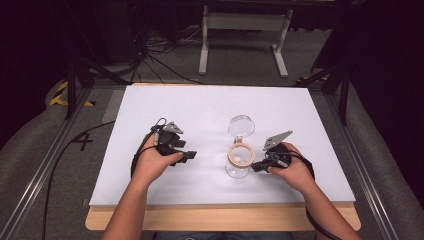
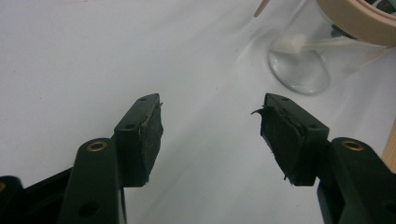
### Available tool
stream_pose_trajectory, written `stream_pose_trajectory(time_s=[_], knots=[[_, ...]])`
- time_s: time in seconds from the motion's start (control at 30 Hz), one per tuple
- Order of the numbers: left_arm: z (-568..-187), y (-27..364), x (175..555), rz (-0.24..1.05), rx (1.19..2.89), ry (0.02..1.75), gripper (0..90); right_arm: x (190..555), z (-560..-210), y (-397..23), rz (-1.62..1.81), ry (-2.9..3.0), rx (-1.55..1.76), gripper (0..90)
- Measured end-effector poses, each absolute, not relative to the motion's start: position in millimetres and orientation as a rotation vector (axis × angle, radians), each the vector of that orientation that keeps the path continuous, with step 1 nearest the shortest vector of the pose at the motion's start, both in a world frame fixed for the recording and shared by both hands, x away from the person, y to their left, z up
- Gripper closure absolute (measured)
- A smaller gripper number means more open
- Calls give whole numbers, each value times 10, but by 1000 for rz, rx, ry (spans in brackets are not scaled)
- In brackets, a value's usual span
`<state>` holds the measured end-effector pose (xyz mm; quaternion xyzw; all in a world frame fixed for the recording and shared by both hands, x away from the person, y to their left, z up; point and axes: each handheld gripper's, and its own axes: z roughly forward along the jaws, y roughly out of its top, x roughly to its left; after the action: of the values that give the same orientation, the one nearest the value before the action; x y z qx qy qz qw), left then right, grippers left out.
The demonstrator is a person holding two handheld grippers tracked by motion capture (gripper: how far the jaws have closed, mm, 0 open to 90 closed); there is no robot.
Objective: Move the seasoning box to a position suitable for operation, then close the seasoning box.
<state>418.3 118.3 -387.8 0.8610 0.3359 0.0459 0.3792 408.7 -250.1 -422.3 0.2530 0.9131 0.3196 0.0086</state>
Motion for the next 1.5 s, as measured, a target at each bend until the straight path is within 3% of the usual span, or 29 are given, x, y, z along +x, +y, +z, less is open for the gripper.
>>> stream_pose_trajectory(time_s=[0.33,0.4,0.43,0.47,0.5,0.63,0.73,1.5], knots=[[-3869,1089,4232,92,2185,828,439,4024,-4142,-2620,1060,2794,814,900],[-3855,1063,4235,91,2167,798,504,4008,-4077,-2701,1093,2759,839,900],[-3823,1053,4229,121,2143,741,626,3994,-4024,-2769,1112,2731,850,900],[-3823,1053,4229,121,2143,741,667,3994,-4024,-2769,1112,2731,850,900],[-3788,1048,4221,106,2113,717,667,3991,-4006,-2792,1124,2722,850,900],[-3702,1005,4232,102,2075,699,825,3973,-3854,-2882,1191,2686,854,900],[-3654,959,4272,78,2079,685,871,3954,-3761,-2887,1241,2669,836,900],[-3333,422,4751,68,2004,672,891,3860,-3503,-2625,1435,2616,745,900]])
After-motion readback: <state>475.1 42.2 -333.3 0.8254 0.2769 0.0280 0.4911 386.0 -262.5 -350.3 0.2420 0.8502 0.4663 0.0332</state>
